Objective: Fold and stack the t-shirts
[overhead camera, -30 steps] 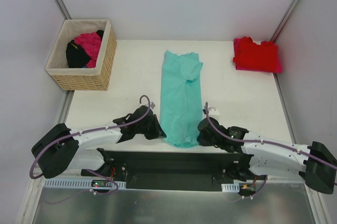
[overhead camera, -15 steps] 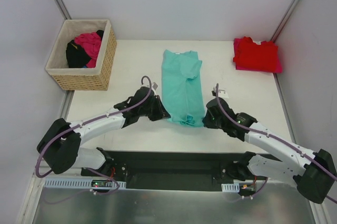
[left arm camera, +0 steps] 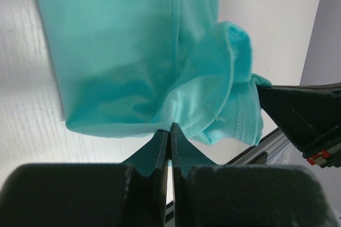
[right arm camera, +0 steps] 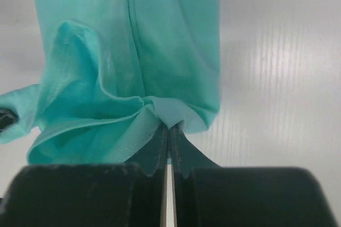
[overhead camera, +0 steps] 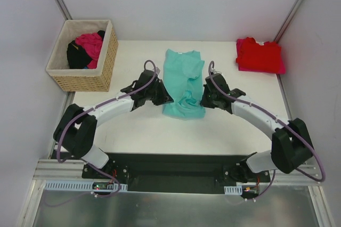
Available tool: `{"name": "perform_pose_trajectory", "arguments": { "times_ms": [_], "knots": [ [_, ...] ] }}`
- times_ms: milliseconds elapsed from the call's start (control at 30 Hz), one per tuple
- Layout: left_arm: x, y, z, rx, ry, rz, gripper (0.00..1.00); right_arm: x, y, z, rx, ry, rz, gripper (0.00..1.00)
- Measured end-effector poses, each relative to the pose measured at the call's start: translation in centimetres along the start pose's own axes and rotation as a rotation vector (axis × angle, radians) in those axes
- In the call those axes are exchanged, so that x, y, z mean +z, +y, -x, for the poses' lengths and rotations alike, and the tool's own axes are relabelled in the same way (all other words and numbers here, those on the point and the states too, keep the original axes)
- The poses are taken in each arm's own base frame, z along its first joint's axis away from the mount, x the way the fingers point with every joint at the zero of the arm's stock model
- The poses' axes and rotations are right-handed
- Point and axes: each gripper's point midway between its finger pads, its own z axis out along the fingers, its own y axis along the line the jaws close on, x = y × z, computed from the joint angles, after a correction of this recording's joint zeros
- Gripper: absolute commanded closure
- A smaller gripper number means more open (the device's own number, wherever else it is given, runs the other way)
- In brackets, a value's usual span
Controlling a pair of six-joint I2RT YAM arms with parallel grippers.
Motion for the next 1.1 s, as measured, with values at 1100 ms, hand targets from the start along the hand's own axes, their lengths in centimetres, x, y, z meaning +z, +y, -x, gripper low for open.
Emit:
{"name": "perform_pose_trajectory", "arguments": {
  "times_ms": [1100],
  "knots": [
    [3.6,2.2,4.2,-0.079,0.019,0.026,1.00,7.7,0.4,9.0,0.150,0.030,0.038,1.00]
  ]
}}
